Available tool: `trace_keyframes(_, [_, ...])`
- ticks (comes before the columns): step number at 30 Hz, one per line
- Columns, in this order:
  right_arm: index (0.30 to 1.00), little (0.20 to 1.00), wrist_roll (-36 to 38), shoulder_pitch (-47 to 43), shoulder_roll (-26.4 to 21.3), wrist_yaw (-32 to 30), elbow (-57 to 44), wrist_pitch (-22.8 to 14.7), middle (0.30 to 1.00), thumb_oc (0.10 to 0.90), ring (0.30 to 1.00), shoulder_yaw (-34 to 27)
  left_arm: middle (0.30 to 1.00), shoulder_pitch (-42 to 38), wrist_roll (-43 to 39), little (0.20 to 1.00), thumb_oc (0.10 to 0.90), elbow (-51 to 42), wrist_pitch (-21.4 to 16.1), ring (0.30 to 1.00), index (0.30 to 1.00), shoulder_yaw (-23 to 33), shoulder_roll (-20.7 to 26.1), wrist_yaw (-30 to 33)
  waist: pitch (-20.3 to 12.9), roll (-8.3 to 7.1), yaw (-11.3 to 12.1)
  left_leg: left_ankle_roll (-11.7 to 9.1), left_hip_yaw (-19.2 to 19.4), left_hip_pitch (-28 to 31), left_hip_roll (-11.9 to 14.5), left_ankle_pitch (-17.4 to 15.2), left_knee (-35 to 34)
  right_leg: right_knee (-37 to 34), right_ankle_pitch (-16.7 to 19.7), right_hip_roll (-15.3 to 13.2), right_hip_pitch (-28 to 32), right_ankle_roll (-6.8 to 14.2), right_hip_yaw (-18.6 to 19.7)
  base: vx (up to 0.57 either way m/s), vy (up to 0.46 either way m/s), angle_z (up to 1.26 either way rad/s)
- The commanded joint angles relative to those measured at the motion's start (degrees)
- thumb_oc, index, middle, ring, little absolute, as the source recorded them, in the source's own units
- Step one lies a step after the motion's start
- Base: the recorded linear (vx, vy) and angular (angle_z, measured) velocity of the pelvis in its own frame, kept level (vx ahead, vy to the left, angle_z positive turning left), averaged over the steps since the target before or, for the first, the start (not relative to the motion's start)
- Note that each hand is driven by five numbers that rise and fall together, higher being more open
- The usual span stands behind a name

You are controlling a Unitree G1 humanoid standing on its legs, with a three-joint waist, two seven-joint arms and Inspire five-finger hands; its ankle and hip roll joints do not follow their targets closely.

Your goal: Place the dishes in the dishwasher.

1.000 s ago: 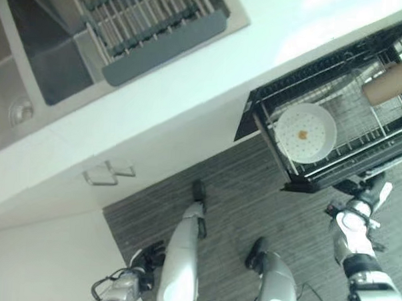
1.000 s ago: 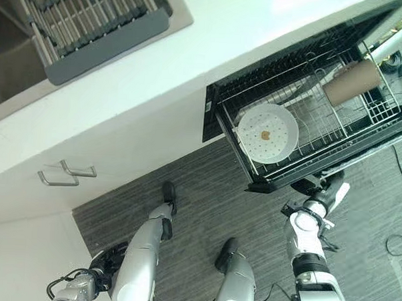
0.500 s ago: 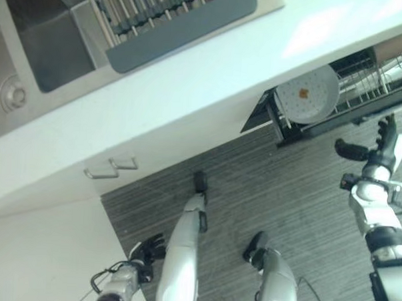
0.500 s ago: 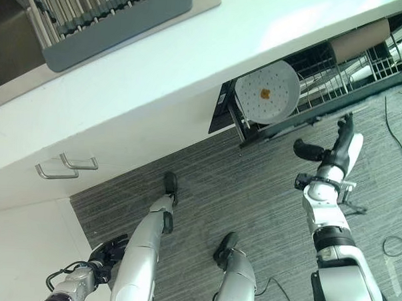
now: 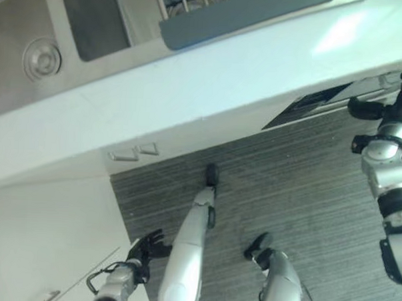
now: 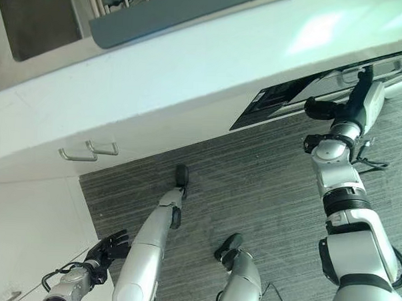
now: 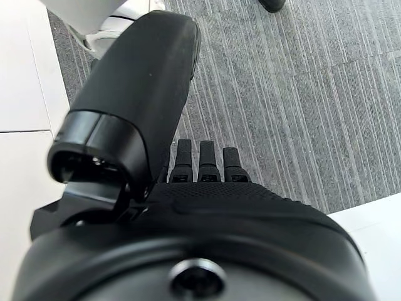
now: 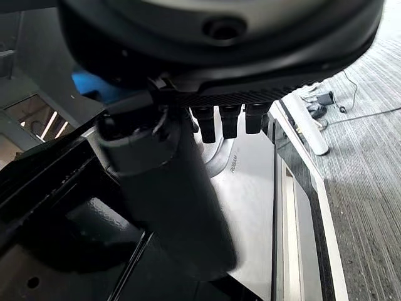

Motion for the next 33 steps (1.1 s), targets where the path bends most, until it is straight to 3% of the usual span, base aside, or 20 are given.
trace_keyframes(1, [0.900, 0.900, -10.2, -18.8, -3.8, 4.2, -12.1, -10.1, 0.900, 0.800, 0.900, 8.2, 0.900, 1.8, -1.8, 0.900, 0.800, -0.9, -1.0, 0.900, 0.900, -4.2, 1.6, -1.5, -1.3, 0.83, 6.4, -1.0, -1.8, 4.7, -1.3, -8.7, 3.1, 7.8, 1.7, 2.2, -1.8, -3.8, -1.6, 0.04, -0.042, 0.29])
trace_keyframes(6, [0.900, 0.900, -9.0, -16.3, -1.7, 6.0, -12.2, -7.6, 0.900, 0.800, 0.900, 7.5, 0.900, 3.2, -4.1, 0.900, 0.800, -2.4, -2.8, 0.900, 0.900, -4.0, 0.8, -3.5, -1.3, 1.19, 6.8, -1.3, -2.4, 4.8, -1.6, -8.5, 3.1, 7.9, 0.9, 2.2, -0.8, -4.1, -1.6, 0.03, -0.048, -0.02])
trace_keyframes(11, [0.900, 0.900, -7.3, -7.4, 1.2, 8.3, -11.7, -8.3, 0.900, 0.800, 0.900, 2.3, 0.900, 3.6, -6.2, 0.900, 0.800, -3.3, -4.9, 0.900, 0.900, -2.5, -0.2, -1.7, -1.3, 1.27, 5.9, -1.6, -1.7, 6.9, -0.9, -9.0, 3.1, 7.5, 0.5, 2.0, 0.7, -4.0, -1.6, 0.00, -0.025, 0.10])
trace_keyframes(16, [0.900, 0.900, -5.9, 11.4, 7.8, 10.0, -12.2, -11.8, 0.900, 0.800, 0.900, -3.6, 0.900, 2.4, -12.6, 0.900, 0.800, -5.3, -8.2, 0.900, 0.900, 2.8, -1.2, -1.6, -1.3, 0.79, 2.7, -2.9, -0.1, 11.6, 1.5, -9.5, 3.1, 4.0, -0.4, 3.1, 5.4, -3.7, -0.2, 0.03, -0.006, -0.01])
trace_keyframes(23, [0.900, 0.900, -5.8, 33.5, 14.8, 6.7, -11.4, -16.1, 0.900, 0.800, 0.900, -5.7, 0.900, 3.7, -15.5, 0.900, 0.800, -11.4, -11.6, 0.900, 0.900, 7.0, -0.7, -0.3, -1.3, 0.56, -1.6, -3.5, -0.1, 18.5, 3.0, -10.8, 3.1, 0.7, -1.6, 4.9, 11.9, -4.5, 1.8, 0.05, -0.054, 0.03])
trace_keyframes(30, [0.900, 0.900, -3.7, 44.9, 18.6, 9.8, -7.5, -18.4, 0.900, 0.800, 0.900, -8.3, 0.900, 6.9, -13.7, 0.900, 0.800, -15.6, -10.2, 0.900, 0.900, 8.6, -1.2, -3.5, -1.8, 0.75, -5.5, -4.3, 0.9, 26.2, 4.1, -12.4, 3.1, -5.9, -0.6, 6.3, 20.6, -4.3, 2.9, 0.03, -0.045, -0.21])
trace_keyframes(33, [0.900, 0.900, -2.5, 47.8, 20.9, 12.0, -4.7, -18.4, 0.900, 0.800, 0.900, -8.0, 0.900, 7.6, -12.8, 0.900, 0.800, -14.5, -6.4, 0.900, 0.900, 6.8, -2.1, -7.6, -4.6, 0.68, -7.3, -4.7, 1.5, 28.7, 4.6, -13.4, 3.1, -10.1, 1.2, 6.9, 23.3, -3.8, 3.7, 0.00, -0.041, -0.12])
